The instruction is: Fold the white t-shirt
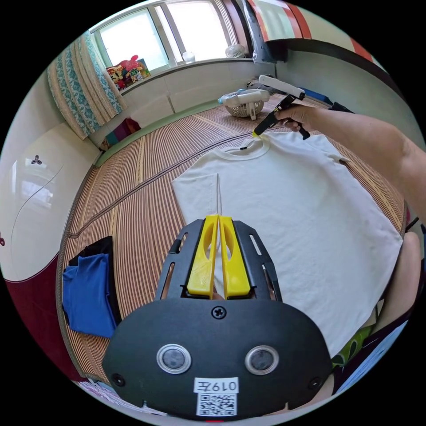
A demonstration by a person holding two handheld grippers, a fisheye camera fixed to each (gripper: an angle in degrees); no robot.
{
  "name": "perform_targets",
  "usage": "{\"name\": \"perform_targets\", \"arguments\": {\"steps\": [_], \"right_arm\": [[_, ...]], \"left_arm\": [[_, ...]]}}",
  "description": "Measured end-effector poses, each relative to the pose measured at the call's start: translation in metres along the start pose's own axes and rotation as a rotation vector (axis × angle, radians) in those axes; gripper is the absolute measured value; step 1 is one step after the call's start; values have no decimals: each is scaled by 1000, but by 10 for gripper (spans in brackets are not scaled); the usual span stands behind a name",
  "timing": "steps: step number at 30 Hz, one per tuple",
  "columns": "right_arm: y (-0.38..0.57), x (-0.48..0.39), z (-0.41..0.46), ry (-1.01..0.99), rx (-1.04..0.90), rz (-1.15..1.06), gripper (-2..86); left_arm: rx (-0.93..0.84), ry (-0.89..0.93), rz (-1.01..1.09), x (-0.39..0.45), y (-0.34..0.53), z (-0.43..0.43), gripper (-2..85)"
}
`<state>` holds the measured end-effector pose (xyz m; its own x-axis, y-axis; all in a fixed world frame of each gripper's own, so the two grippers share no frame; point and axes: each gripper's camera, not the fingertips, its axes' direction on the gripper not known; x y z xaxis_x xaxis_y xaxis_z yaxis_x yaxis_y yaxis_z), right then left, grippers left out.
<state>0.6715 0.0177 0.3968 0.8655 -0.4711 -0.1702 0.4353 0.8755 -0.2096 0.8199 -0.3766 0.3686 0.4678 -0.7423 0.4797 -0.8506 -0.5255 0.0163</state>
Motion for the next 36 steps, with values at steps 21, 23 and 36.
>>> {"name": "perform_targets", "arguments": {"steps": [21,23,36], "right_arm": [[262,-25,-96,-219,540,42,21],[336,-45,-111,-172,536,14,2],[511,0,-92,-332,619,251,-6]], "left_arm": [[104,203,-75,-67,-128,48,10],[136,223,-65,-80,-166,64,9],[-97,329,-87,-106,-381,187,7]]}}
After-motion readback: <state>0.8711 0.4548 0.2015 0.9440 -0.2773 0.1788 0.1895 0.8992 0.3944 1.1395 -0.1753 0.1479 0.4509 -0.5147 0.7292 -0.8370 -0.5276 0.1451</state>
